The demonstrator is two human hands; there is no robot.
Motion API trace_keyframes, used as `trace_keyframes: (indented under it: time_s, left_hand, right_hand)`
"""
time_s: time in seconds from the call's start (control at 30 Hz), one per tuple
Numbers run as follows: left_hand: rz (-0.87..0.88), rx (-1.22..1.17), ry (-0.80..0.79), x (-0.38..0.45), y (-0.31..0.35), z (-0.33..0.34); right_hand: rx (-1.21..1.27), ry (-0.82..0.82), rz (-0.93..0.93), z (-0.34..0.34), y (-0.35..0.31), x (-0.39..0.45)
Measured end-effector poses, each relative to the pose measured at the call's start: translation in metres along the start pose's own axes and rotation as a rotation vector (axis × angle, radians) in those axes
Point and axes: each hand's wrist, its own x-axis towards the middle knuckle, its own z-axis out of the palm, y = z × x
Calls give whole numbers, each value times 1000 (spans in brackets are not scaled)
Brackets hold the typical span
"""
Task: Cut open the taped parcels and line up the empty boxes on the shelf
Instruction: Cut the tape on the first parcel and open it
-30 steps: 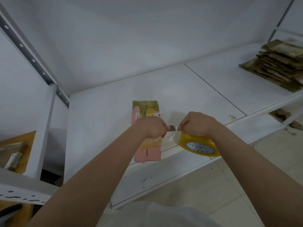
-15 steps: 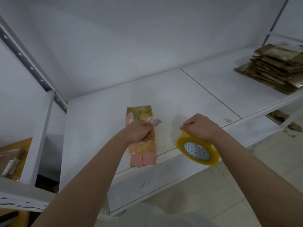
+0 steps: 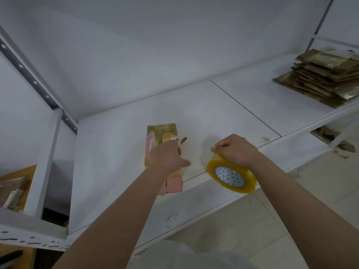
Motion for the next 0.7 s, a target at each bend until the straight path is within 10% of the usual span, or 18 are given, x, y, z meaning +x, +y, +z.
trace_keyframes:
  time_s: [0.2, 0.7]
  left_hand:
    - [-21, -654, 17, -3, -2, -14]
    - [113, -892, 290, -2, 28, -17]
  right_hand:
    - [158, 55, -58, -7, 0, -5]
    - [97, 317, -95, -5, -17, -7]
